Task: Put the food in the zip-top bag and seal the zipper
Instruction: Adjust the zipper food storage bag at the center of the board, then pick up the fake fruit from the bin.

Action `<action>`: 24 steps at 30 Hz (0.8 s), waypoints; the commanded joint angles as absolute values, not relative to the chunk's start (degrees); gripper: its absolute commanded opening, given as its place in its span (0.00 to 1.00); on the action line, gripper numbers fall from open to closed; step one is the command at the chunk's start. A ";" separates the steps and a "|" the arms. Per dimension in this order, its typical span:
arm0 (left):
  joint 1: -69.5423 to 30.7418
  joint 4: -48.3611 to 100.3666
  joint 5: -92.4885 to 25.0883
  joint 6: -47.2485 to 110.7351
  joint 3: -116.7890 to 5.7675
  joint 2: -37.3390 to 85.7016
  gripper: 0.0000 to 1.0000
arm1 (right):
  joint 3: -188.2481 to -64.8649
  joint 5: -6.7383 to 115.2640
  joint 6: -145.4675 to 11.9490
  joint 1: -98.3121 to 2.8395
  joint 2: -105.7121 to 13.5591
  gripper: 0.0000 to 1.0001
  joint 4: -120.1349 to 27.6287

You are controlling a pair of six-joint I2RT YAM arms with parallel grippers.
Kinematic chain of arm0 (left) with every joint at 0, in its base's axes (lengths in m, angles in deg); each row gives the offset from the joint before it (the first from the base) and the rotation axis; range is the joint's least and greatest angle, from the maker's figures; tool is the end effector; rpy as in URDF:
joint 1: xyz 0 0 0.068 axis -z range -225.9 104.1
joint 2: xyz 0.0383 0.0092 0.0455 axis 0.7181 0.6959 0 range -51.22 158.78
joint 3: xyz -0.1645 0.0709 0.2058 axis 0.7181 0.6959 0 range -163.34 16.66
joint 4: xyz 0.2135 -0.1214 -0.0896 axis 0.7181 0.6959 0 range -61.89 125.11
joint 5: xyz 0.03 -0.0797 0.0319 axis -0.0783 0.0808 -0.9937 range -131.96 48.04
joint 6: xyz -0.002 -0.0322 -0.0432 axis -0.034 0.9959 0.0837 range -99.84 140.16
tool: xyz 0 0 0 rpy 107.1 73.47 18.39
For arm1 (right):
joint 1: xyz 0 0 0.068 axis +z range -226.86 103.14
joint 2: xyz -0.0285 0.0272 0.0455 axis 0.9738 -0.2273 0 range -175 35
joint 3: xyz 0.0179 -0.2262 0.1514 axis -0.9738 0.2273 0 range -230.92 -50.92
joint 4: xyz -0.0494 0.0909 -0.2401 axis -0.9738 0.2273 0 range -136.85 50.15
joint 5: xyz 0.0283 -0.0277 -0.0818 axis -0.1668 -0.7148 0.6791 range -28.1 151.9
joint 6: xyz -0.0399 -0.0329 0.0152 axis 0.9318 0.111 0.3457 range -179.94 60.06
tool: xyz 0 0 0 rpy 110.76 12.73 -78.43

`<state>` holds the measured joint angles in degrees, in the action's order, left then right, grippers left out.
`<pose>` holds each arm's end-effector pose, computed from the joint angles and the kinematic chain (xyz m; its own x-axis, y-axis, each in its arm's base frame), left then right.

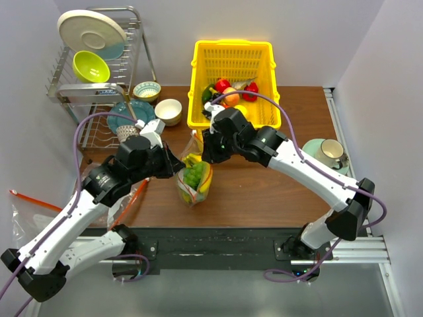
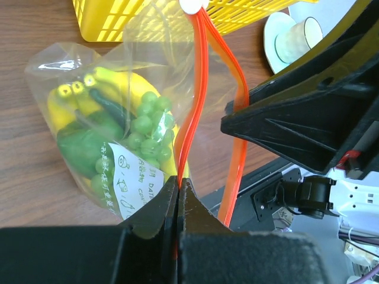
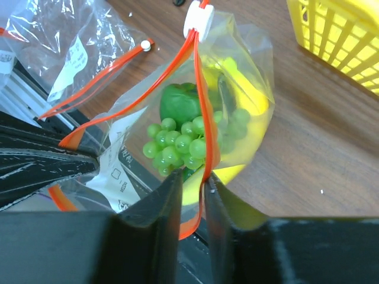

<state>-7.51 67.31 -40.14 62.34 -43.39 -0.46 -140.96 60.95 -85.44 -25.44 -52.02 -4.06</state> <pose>0.1405 -0.1127 0.3620 -0.7210 -0.2849 -0.6317 0.2135 0.7759 -0.5936 0.2066 0.2599 0.3798 -0.7000 -0.1875 -0.6891 -0.5410 0.7691 0.3403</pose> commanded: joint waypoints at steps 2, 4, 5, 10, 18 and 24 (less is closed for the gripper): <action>-7.32 65.20 -40.90 60.77 -43.55 -0.86 0.00 | -147.50 62.95 -83.24 -26.76 -51.74 0.33 -2.65; -7.23 65.28 -41.17 60.77 -43.37 -0.95 0.00 | -149.44 63.48 -82.36 -27.64 -51.83 0.33 -0.63; -7.31 65.20 -41.26 60.77 -43.20 -1.04 0.00 | -151.45 63.57 -82.18 -29.12 -52.01 0.33 0.08; -7.31 64.23 -40.82 61.03 -41.88 -1.13 0.00 | -156.38 60.50 -80.86 -37.20 -52.80 0.33 3.06; -7.31 63.35 -39.76 61.39 -41.61 -0.78 0.00 | -165.70 60.67 -79.10 -47.76 -60.95 0.36 4.92; -7.23 63.26 -39.41 61.38 -41.18 -0.42 0.00 | -172.55 64.10 -79.02 -51.81 -70.63 0.64 5.45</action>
<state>-7.49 66.76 -40.22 62.36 -41.27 -0.40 -168.22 61.52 -80.04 -50.41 -65.57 3.89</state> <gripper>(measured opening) 0.019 0.557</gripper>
